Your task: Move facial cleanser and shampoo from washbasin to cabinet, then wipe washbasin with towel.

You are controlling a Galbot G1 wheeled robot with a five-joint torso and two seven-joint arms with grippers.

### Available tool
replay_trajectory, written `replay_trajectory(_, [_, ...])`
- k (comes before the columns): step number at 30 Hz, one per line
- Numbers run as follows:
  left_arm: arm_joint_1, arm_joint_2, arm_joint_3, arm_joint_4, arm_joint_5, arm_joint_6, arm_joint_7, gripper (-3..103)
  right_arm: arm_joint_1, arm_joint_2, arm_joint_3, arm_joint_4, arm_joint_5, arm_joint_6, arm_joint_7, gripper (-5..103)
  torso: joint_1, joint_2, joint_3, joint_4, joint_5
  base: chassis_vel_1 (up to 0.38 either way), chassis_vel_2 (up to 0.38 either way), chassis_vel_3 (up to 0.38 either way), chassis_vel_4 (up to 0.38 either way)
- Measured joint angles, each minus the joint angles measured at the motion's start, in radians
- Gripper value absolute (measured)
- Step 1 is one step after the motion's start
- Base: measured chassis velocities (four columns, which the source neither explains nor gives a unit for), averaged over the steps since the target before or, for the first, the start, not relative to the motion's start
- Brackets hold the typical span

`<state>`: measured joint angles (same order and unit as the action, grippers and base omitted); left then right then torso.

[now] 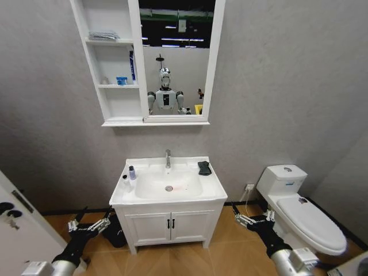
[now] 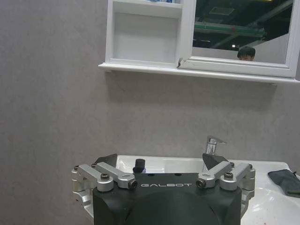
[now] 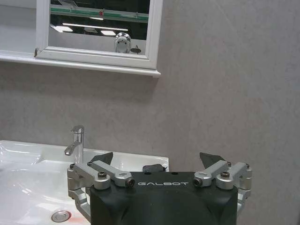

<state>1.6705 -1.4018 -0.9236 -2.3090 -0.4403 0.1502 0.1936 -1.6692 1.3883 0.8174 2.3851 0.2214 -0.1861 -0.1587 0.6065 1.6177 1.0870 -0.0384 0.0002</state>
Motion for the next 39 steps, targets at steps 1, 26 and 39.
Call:
replay_trajectory(1, [-0.002, -0.001, 0.003, 0.0, 0.002, 0.0, 0.0, 100, 0.0, 0.0, 0.0, -0.002, 0.0, 0.001, 0.0, 100, 0.0, 0.0, 0.0, 0.0002, -0.0002, -0.196, 0.185, 0.212, -0.198])
replay_trajectory(26, [0.015, -0.031, 0.049, -0.004, 0.095, -0.051, -0.015, 100, 0.003, 0.022, -0.007, -0.035, -0.055, 0.046, 0.017, 100, 0.001, 0.0, 0.0, -0.0004, -0.0002, -0.166, 0.16, 0.166, -0.155])
replay_trajectory(39, [-0.03, -0.033, 0.18, 0.073, 0.2, -0.092, -0.081, 100, 0.054, 0.038, 0.011, -0.048, -0.013, 0.046, 0.019, 100, 0.0, 0.0, 0.0, -0.0001, -0.0002, 0.022, -0.006, -0.013, 0.023])
